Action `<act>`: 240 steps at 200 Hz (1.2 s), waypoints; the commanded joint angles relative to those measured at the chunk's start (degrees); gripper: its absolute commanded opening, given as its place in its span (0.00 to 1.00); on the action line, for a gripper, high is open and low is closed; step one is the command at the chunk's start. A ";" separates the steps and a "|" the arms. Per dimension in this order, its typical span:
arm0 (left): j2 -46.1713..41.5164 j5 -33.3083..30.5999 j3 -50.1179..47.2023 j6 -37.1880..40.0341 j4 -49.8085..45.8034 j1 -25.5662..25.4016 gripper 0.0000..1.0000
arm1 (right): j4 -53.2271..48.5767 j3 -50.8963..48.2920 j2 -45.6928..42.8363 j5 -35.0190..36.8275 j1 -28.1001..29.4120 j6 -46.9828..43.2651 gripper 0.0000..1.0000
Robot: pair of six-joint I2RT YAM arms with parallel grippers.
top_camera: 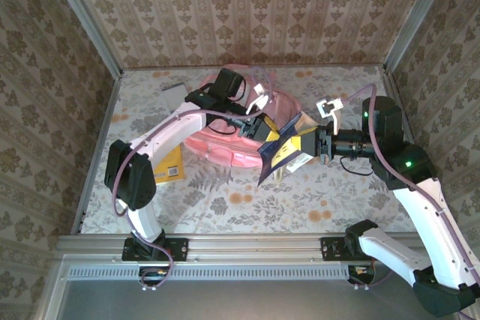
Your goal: Pack the student bag
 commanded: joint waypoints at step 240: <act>-16.90 -61.53 -31.08 -76.26 71.21 0.22 0.00 | 46.67 -29.17 4.20 25.70 3.36 63.29 0.97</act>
